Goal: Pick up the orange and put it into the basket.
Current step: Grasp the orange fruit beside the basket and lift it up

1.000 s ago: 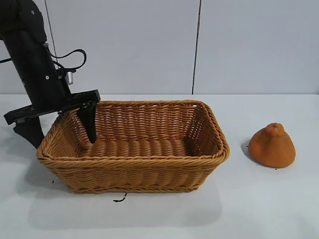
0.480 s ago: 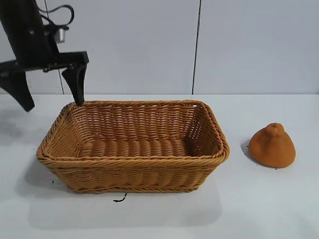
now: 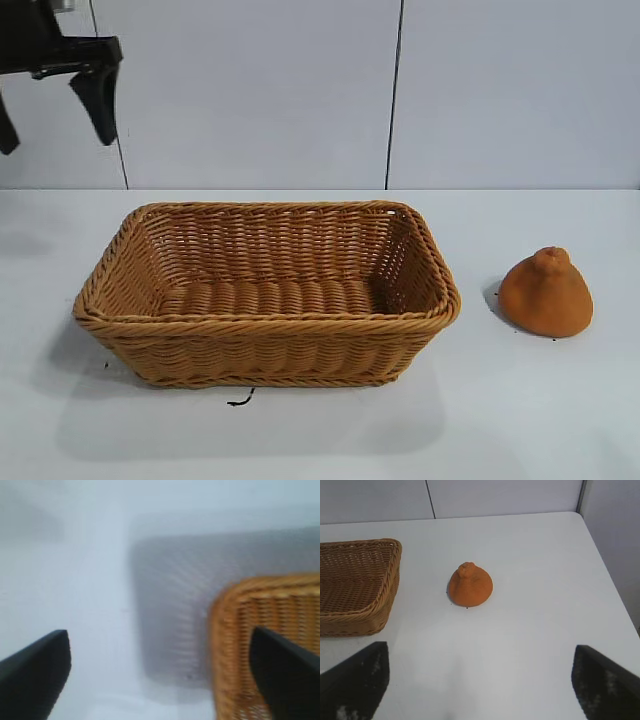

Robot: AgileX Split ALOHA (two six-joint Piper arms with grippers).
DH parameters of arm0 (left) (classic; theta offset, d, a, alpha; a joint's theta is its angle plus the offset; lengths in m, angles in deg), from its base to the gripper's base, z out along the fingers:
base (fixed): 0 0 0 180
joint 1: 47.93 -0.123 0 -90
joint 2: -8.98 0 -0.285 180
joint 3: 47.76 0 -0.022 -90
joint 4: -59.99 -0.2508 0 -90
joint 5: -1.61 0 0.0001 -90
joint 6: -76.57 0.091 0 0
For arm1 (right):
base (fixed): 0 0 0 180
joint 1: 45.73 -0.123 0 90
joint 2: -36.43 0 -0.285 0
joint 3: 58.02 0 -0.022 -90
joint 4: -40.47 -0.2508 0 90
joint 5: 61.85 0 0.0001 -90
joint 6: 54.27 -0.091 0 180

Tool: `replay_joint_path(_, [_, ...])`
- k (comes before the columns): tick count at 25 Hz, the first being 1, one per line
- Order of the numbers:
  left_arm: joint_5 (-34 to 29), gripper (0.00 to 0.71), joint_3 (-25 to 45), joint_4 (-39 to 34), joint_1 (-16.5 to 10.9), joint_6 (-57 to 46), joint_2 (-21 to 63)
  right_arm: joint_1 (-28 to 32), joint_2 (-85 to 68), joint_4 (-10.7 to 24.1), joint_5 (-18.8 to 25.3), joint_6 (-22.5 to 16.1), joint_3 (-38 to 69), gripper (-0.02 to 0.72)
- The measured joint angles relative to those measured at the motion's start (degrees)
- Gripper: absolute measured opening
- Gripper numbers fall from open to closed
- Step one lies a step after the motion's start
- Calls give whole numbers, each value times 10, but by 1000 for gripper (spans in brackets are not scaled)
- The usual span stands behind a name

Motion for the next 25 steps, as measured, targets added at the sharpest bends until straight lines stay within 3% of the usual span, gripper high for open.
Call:
replay_joint_path(9, [1, 695, 129, 18, 1, 33, 80, 0, 0, 0, 0, 0, 0, 685])
replay_joint_path(12, [1, 695, 229, 18, 1, 48, 177, 0, 0, 0, 0, 0, 0, 685])
replay_joint_path(13, [1, 695, 229, 18, 1, 48, 177, 0, 0, 0, 0, 0, 0, 685])
replay_joint_path(17, [1, 695, 356, 18, 1, 51, 327, 0, 0, 0, 0, 0, 0, 685])
replay_joint_path(20, [0, 695, 401, 17, 1, 52, 388, 0, 0, 0, 0, 0, 0, 685])
replay_joint_path(21, [0, 695, 449, 11, 1, 52, 452, 0, 0, 0, 0, 0, 0, 685])
replay_joint_path(25, [4, 695, 532, 7, 1, 52, 567, 0, 0, 0, 0, 0, 0, 685])
